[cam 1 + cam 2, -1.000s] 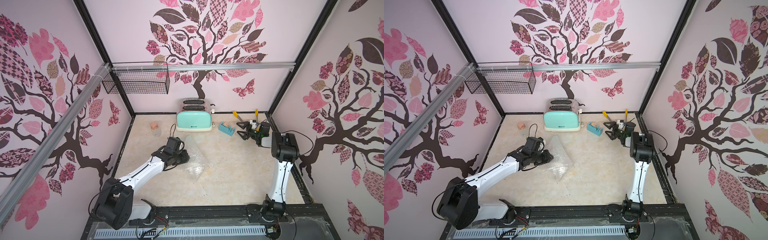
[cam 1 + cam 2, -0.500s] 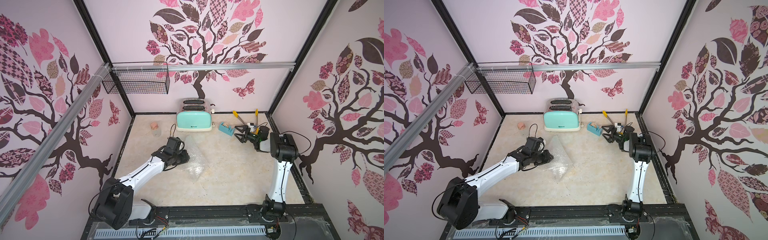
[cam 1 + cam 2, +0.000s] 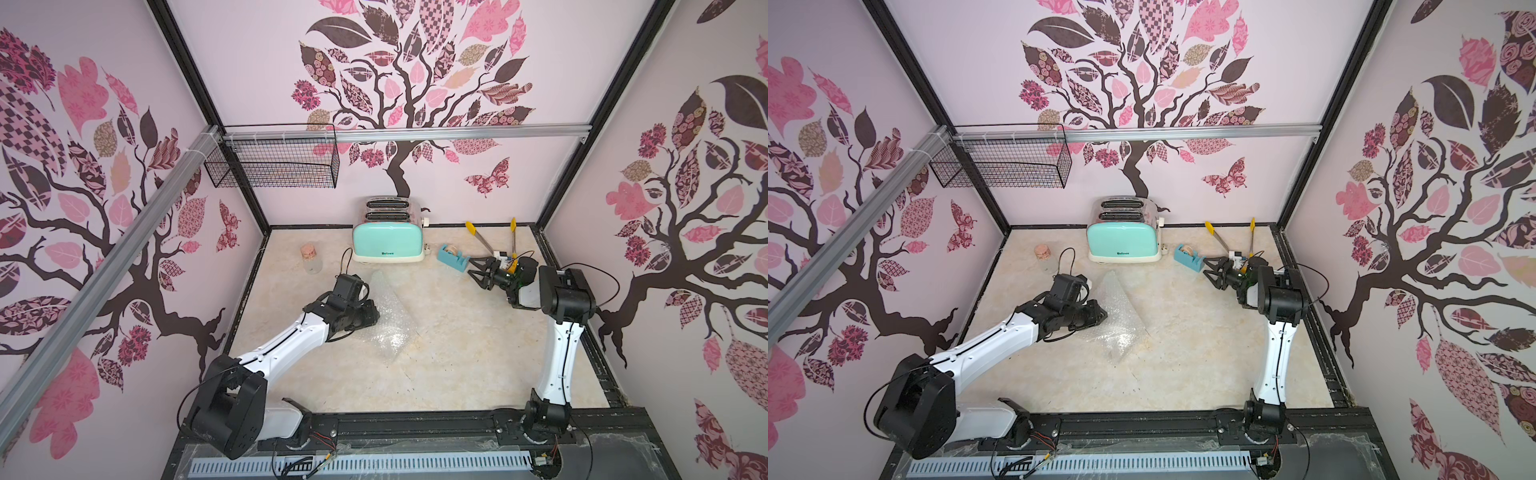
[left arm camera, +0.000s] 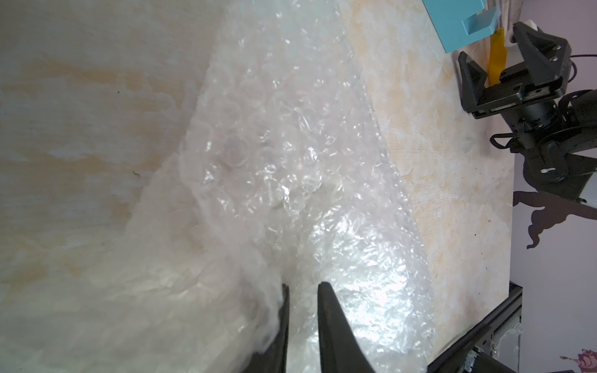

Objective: Wrap mugs in bubble wrap
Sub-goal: Tear off the tape using the Tape Cutter.

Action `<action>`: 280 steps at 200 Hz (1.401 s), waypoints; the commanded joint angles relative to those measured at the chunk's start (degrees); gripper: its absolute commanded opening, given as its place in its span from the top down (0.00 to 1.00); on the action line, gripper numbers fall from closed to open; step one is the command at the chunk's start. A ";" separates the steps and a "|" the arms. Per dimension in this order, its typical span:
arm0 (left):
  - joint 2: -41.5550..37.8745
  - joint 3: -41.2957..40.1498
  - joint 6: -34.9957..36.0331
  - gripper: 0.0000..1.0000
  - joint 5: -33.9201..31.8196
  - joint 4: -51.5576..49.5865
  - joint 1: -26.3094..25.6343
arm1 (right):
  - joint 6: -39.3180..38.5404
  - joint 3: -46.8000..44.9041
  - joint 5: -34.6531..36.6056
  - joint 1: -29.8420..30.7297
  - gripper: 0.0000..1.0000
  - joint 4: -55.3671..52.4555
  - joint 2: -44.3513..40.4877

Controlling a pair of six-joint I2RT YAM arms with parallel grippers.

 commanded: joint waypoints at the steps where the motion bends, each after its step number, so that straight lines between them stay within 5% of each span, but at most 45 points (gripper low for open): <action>1: -0.08 0.67 0.56 0.79 -0.08 -1.89 -0.27 | 1.37 0.51 0.52 0.05 0.35 1.70 2.16; 77: 0.18 0.41 0.51 0.79 0.02 -1.63 -0.31 | 6.94 0.51 0.67 -0.33 0.55 8.90 2.81; 132: 0.07 0.17 0.51 0.79 0.02 -1.56 -0.27 | 6.11 -0.96 0.52 -1.48 0.91 8.33 1.82; 160: -0.17 0.17 0.43 0.79 0.02 -1.54 -0.31 | 4.13 -1.67 0.55 -2.01 0.99 6.04 1.51; 280: -0.49 -0.08 0.48 0.79 -0.16 -1.73 -0.37 | -6.77 -8.66 6.08 -3.17 1.00 -5.63 -11.36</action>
